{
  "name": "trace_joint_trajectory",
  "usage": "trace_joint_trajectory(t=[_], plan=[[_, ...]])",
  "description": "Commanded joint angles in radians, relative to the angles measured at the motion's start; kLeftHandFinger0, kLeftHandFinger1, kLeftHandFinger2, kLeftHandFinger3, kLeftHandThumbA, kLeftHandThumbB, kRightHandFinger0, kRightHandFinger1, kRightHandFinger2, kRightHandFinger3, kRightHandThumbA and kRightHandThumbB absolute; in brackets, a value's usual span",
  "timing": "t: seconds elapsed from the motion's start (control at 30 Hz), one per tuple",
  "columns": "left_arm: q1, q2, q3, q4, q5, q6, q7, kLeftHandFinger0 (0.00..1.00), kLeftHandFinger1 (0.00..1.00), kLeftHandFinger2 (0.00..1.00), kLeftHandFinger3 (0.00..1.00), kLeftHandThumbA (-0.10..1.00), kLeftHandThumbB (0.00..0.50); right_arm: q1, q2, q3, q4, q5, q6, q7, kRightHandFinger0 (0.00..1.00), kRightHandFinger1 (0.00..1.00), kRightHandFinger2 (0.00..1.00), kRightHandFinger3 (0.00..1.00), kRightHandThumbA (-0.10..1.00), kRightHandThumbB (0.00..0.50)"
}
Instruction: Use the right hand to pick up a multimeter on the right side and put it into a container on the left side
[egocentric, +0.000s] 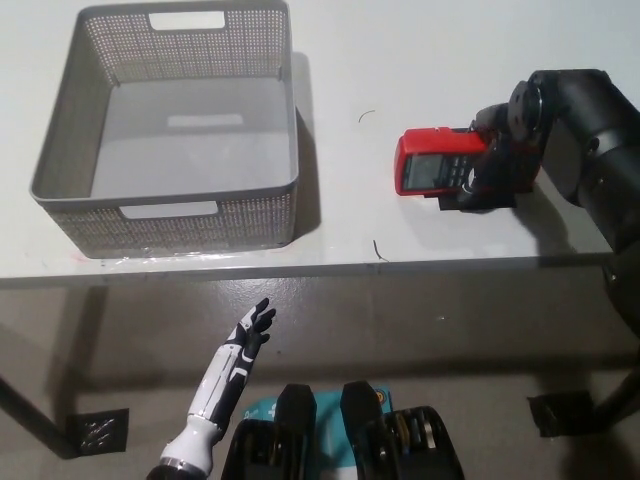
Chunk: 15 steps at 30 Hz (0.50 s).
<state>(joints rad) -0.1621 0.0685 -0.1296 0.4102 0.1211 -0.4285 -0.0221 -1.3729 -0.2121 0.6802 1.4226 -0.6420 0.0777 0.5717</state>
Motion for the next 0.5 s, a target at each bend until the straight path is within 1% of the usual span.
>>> trace_joint_trajectory(t=[0.0,0.13,0.2,0.23,0.27,0.3,0.33,0.37,0.4,0.43,0.47], plan=[[-0.030,0.002,-0.012,-0.017,0.017,-0.041,0.002,1.00,1.00,1.00,1.00,1.00,0.492,-0.031,0.007,0.006,0.011,-0.013,-0.006,-0.018,1.00,1.00,1.00,1.00,0.93,0.500],[-0.023,-0.003,-0.019,-0.021,0.025,-0.041,0.006,1.00,1.00,1.00,1.00,1.00,0.495,-0.004,0.007,0.016,0.016,-0.020,-0.016,-0.044,1.00,1.00,1.00,1.00,0.93,0.500],[-0.028,-0.004,-0.020,-0.016,0.028,-0.041,0.013,1.00,1.00,1.00,1.00,1.00,0.494,0.010,0.009,0.010,0.020,-0.013,-0.010,-0.060,1.00,1.00,1.00,1.00,0.91,0.500],[-0.033,-0.006,-0.020,-0.013,0.026,-0.041,0.013,1.00,1.00,1.00,1.00,1.00,0.499,0.014,0.009,0.008,0.021,-0.012,-0.007,-0.072,1.00,1.00,1.00,1.00,0.87,0.500],[-0.035,-0.005,-0.020,-0.012,0.022,-0.041,0.012,1.00,1.00,1.00,1.00,1.00,0.500,0.019,0.011,0.005,0.021,-0.010,-0.004,-0.082,1.00,1.00,1.00,1.00,0.85,0.500],[-0.039,-0.005,-0.019,-0.013,0.025,-0.041,0.013,1.00,1.00,1.00,1.00,1.00,0.500,0.027,0.013,-0.028,0.023,0.021,0.019,-0.106,1.00,1.00,1.00,1.00,0.70,0.500],[-0.042,-0.004,-0.018,-0.014,0.022,-0.041,0.011,1.00,1.00,1.00,1.00,1.00,0.500,0.042,0.011,-0.054,0.022,0.042,0.020,-0.159,1.00,1.00,1.00,1.00,0.50,0.500],[-0.047,0.000,-0.020,-0.015,0.026,-0.041,0.011,1.00,1.00,1.00,1.00,1.00,0.500,0.068,0.008,-0.068,0.017,0.046,0.003,-0.261,0.87,0.98,1.00,1.00,0.34,0.473],[-0.050,0.001,-0.019,-0.013,0.025,-0.041,0.009,1.00,1.00,1.00,1.00,1.00,0.500,0.087,0.005,-0.086,0.014,0.054,-0.013,-0.332,0.93,1.00,0.97,0.83,0.09,0.321],[-0.055,0.004,-0.018,-0.012,0.023,-0.041,0.005,1.00,1.00,1.00,1.00,1.00,0.500,0.094,0.003,-0.097,0.013,0.058,-0.019,-0.361,0.99,1.00,0.92,0.64,-0.06,0.355],[-0.057,0.006,-0.018,-0.011,0.025,-0.041,0.007,1.00,1.00,1.00,1.00,1.00,0.500,0.119,-0.002,-0.137,0.011,0.088,-0.039,-0.427,0.40,0.40,0.32,0.30,-0.10,0.173]])
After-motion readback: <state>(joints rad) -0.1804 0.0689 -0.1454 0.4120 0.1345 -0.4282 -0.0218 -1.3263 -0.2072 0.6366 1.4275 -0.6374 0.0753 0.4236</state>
